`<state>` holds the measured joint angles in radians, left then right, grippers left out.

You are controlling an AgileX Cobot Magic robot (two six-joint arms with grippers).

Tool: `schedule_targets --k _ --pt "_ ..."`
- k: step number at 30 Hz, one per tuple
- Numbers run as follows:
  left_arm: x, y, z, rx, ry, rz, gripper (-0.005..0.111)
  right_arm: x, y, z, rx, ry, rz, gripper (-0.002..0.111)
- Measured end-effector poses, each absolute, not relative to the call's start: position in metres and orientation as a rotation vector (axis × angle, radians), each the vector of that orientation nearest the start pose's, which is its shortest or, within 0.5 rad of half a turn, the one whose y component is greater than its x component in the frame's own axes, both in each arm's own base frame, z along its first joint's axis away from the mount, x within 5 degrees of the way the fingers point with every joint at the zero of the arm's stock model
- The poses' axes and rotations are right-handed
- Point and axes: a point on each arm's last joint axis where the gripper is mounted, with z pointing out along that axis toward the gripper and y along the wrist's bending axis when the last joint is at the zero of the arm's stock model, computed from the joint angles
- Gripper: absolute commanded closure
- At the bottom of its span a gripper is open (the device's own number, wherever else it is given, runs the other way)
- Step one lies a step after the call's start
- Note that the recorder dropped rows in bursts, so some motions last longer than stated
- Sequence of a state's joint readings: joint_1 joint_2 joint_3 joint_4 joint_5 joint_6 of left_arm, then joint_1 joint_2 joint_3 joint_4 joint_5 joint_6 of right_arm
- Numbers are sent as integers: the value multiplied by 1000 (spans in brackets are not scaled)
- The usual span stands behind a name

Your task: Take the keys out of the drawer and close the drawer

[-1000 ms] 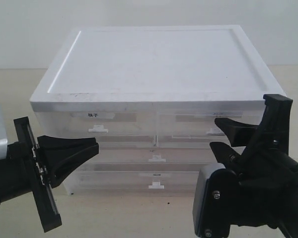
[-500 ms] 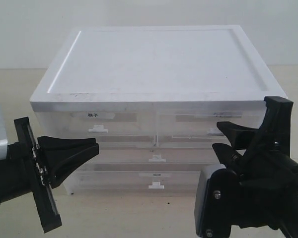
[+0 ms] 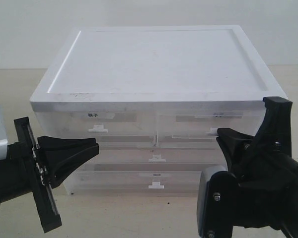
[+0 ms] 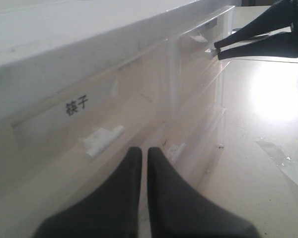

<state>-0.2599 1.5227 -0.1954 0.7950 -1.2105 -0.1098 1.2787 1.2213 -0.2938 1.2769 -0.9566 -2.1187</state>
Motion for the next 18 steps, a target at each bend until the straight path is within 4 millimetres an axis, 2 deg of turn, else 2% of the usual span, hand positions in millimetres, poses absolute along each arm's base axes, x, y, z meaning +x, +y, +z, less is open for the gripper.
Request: schedule_targets --k 4,9,15,18 --pt "172 -109 166 924 1468 -649 102 112 147 205 -1430 1267 -734 108" --pt "172 -109 166 924 1468 -649 102 89 154 201 -1467 1278 -661 108" --pt "172 -109 166 924 1468 -649 102 73 152 203 -1442 1279 -685 107" --pt "172 -109 166 924 1468 -649 102 71 153 204 -1435 1258 -692 93"
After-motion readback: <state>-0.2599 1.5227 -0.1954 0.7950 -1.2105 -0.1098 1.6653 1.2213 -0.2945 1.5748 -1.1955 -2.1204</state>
